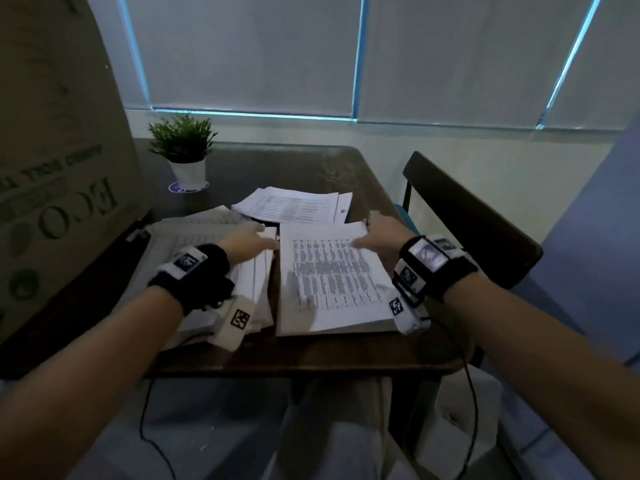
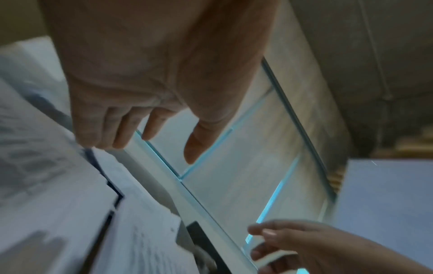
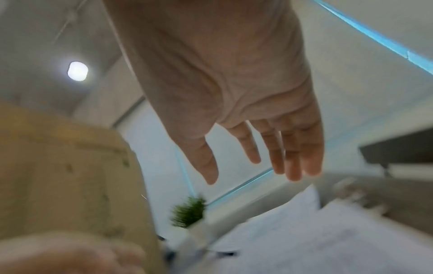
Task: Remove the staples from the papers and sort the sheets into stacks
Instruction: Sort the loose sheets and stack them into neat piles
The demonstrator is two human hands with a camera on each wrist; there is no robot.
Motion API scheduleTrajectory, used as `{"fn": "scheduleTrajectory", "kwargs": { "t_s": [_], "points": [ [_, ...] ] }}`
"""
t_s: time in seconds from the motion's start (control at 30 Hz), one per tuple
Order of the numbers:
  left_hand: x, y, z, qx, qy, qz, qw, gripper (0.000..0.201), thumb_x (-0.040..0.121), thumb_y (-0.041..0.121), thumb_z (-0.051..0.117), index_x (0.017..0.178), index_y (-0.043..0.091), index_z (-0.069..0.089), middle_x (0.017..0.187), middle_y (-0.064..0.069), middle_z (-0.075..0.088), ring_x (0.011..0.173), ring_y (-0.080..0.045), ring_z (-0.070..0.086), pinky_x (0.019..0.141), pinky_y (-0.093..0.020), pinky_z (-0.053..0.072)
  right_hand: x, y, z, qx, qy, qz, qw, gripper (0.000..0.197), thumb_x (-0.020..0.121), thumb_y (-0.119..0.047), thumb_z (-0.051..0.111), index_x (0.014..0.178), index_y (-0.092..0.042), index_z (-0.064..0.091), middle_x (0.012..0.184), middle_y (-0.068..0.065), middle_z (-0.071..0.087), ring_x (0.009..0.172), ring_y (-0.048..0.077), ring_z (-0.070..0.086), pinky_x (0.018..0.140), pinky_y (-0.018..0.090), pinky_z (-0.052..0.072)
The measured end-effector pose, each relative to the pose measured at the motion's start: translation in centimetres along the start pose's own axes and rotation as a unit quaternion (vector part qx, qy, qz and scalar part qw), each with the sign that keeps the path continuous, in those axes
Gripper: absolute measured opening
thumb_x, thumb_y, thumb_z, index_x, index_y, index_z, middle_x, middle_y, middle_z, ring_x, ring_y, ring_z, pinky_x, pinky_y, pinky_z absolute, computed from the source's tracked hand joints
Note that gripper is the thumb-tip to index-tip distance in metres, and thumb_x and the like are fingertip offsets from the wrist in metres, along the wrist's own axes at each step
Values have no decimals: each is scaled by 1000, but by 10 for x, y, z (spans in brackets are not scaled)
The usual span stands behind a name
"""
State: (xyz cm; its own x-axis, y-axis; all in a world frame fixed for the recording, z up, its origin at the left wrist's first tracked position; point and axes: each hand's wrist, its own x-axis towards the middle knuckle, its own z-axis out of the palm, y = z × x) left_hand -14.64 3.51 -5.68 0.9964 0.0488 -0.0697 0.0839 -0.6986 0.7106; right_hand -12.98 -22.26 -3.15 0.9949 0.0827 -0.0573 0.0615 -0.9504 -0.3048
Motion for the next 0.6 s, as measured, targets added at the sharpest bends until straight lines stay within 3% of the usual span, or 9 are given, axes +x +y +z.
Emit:
{"fn": "scheduleTrajectory", "kwargs": {
  "t_s": [0.07, 0.13, 0.2, 0.27, 0.33, 0.43, 0.5, 0.53, 0.6],
  "points": [
    [0, -13, -37, -61, 7, -22, 998, 55, 80, 37, 65, 124, 6, 56, 129, -7, 54, 115, -26, 52, 97, -33, 39, -1, -37, -18, 109, 1, -43, 993, 29, 91, -36, 65, 92, -8, 58, 95, 9, 59, 90, 24, 59, 79, 34, 50],
    [-2, -38, -65, -73, 69, -83, 992, 41, 91, 19, 58, 127, 2, 52, 125, -9, 52, 118, -29, 49, 86, -30, 36, 3, -75, -16, 265, -74, -44, 960, 37, 92, -33, 66, 112, -4, 56, 100, 15, 59, 86, 26, 63, 79, 36, 56],
    [-5, -76, -86, -24, 120, -159, 980, 44, 94, 12, 53, 134, -5, 44, 138, -18, 46, 127, -35, 44, 93, -35, 39, 7, -107, -1, 336, -162, -19, 928, 54, 92, -31, 67, 132, -3, 46, 117, 24, 57, 84, 30, 65, 80, 38, 59],
    [-5, -112, -96, -12, 118, -228, 967, 49, 95, 16, 54, 135, -8, 41, 141, -25, 42, 127, -39, 42, 101, -42, 39, 12, -129, 24, 328, -226, 7, 917, 63, 94, -28, 66, 144, -4, 37, 133, 23, 48, 87, 30, 64, 76, 39, 58],
    [-4, -136, -97, -15, 89, -277, 957, 53, 95, 22, 54, 136, -9, 40, 139, -27, 43, 125, -40, 44, 100, -44, 40, 13, -144, 47, 296, -260, -1, 919, 62, 96, -23, 63, 147, -2, 35, 134, 19, 45, 99, 28, 61, 72, 34, 54],
    [-6, -141, -90, 3, 62, -285, 957, 58, 93, 28, 57, 136, -8, 40, 137, -23, 46, 124, -38, 46, 98, -38, 40, 13, -163, 69, 204, -261, -38, 943, 55, 95, -25, 63, 142, -3, 45, 141, 8, 47, 126, 29, 52, 91, 30, 49],
    [-6, -136, -90, 15, 54, -281, 958, 61, 91, 31, 59, 136, -6, 40, 138, -21, 46, 125, -36, 46, 98, -36, 39, 8, -172, 68, 138, -273, -51, 951, 58, 98, -29, 58, 148, -5, 38, 153, 10, 37, 133, 29, 46, 90, 25, 40],
    [-5, -137, -91, 17, 50, -282, 958, 62, 90, 33, 60, 136, -5, 42, 138, -20, 47, 125, -35, 46, 99, -36, 39, 8, -176, 68, 131, -286, -57, 947, 59, 100, -28, 55, 150, -5, 34, 156, 11, 33, 128, 28, 50, 85, 24, 40],
    [-7, -139, -94, 24, 59, -280, 958, 62, 88, 33, 64, 134, -4, 44, 136, -18, 48, 123, -35, 47, 97, -36, 39, 10, -180, 71, 137, -305, -63, 940, 58, 100, -25, 54, 149, -3, 33, 156, 11, 32, 90, 20, 58, 70, 23, 44]
  ]
}}
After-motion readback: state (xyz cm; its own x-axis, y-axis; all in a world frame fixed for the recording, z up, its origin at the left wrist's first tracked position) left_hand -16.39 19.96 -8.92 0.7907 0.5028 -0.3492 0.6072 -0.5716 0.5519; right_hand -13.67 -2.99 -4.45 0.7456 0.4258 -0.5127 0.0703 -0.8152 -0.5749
